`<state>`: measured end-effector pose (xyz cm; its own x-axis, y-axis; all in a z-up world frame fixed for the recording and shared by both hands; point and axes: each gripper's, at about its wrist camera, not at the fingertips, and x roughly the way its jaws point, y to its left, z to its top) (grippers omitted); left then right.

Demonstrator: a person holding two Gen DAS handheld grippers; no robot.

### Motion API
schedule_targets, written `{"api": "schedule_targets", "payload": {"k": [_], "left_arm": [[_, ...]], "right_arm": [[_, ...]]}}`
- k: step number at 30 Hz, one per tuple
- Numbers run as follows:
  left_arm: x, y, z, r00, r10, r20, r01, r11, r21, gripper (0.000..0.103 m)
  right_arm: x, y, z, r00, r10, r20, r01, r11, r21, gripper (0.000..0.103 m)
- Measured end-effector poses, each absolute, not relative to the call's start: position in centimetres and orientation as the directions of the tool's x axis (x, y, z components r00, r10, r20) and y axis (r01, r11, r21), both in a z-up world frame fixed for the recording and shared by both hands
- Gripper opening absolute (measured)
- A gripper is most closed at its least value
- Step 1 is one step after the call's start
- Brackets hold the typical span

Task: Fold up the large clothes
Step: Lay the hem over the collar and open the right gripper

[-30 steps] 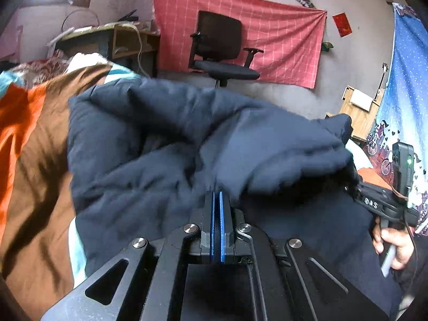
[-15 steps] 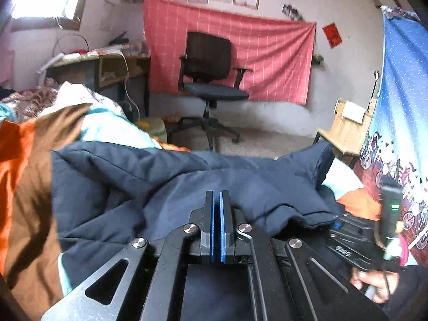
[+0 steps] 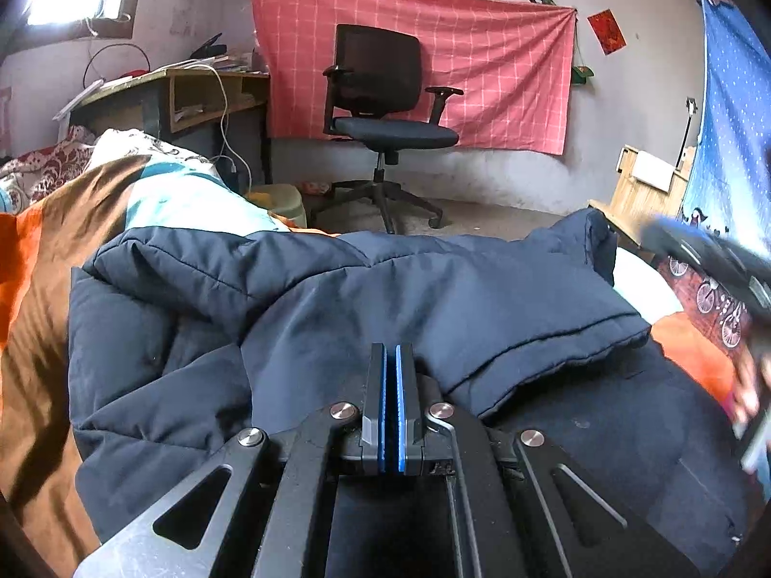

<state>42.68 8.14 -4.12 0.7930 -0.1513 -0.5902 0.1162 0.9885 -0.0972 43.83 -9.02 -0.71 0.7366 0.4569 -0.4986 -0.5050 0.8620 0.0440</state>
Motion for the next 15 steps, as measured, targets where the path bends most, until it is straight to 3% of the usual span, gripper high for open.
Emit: {"api": "schedule_targets", "payload": {"k": [5, 8, 12, 15], "left_arm": [[42.6, 7.8, -5.0, 0.798, -0.140, -0.587, 0.121, 0.990, -0.071, 0.001], [42.9, 7.6, -5.7, 0.804, -0.133, -0.580, 0.122, 0.991, -0.058, 0.001], [43.1, 7.0, -6.6, 0.813, -0.132, -0.567, 0.128, 0.991, -0.047, 0.001], [43.3, 6.4, -7.5, 0.821, -0.130, -0.557, 0.139, 0.990, -0.025, 0.001]], "right_arm": [[51.6, -5.2, -1.6, 0.742, 0.394, -0.541, -0.472, 0.882, -0.005, 0.060], [56.0, -4.8, -3.0, 0.773, 0.236, -0.588, -0.352, 0.932, -0.088, 0.045], [59.3, -6.7, -5.8, 0.731, 0.148, -0.666, -0.269, 0.960, -0.083, 0.028], [59.8, -9.0, -8.6, 0.686, 0.189, -0.702, -0.245, 0.969, 0.021, 0.027]]}}
